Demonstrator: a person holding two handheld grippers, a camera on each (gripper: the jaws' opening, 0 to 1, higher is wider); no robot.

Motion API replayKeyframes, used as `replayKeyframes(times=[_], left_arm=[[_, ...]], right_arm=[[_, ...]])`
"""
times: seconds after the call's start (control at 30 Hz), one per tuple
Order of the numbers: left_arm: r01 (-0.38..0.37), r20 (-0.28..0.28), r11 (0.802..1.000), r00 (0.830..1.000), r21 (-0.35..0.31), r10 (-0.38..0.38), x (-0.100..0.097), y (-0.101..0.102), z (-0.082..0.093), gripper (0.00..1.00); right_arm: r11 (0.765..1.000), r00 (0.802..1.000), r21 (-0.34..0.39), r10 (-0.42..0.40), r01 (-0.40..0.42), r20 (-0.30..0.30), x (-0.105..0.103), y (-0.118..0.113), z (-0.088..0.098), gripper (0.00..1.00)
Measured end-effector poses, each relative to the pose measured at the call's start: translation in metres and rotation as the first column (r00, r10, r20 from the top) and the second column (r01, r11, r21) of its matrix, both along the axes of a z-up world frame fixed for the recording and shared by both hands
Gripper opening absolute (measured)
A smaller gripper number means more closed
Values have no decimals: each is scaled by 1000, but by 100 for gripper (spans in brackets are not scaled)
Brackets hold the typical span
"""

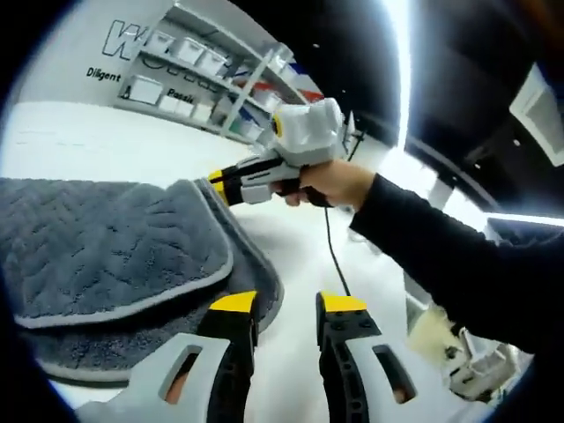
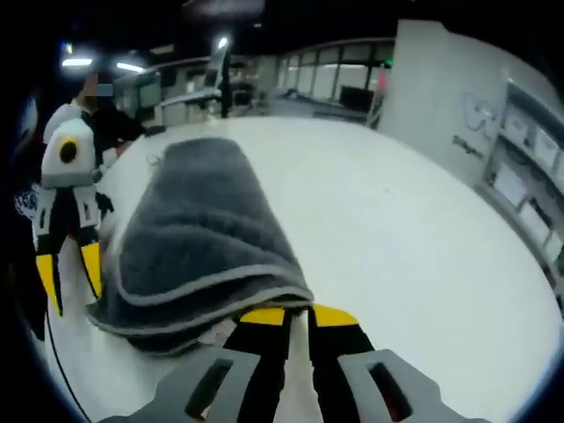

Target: Open the folded towel by lifting each exposed corner and separating the folded layers until the towel lies flat within the target outline without major curled edges

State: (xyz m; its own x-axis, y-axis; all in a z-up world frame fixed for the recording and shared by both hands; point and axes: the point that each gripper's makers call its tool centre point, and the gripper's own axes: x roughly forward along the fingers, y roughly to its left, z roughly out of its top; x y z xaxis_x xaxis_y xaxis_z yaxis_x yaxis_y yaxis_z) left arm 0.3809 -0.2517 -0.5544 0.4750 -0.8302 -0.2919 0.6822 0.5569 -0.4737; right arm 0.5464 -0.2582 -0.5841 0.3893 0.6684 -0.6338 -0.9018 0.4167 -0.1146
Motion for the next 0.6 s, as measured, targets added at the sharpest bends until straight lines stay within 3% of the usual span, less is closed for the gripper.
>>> replayKeyframes(times=[0.1, 0.2, 0.3, 0.43, 0.6], left_arm=[[33, 13, 999, 999, -26, -33, -9, -4, 11, 32], [63, 35, 997, 997, -53, -61, -15, -9, 19, 54], [60, 61, 997, 997, -48, -57, -12, -9, 19, 68], [61, 76, 997, 996, -57, -56, -12, -9, 23, 77], [87, 114, 994, 990, -71, -78, -15, -12, 33, 84]], right_arm=[[1000, 1000, -10, -21, 21, -1, 3, -5, -2, 5], [999, 999, -22, -43, 43, 7, 7, -10, -2, 6], [998, 999, -20, -51, 51, 15, 8, -9, 2, 6], [999, 999, -19, -36, 36, 23, 6, -3, 7, 6], [998, 998, -39, -53, 55, 47, 11, -8, 9, 14]])
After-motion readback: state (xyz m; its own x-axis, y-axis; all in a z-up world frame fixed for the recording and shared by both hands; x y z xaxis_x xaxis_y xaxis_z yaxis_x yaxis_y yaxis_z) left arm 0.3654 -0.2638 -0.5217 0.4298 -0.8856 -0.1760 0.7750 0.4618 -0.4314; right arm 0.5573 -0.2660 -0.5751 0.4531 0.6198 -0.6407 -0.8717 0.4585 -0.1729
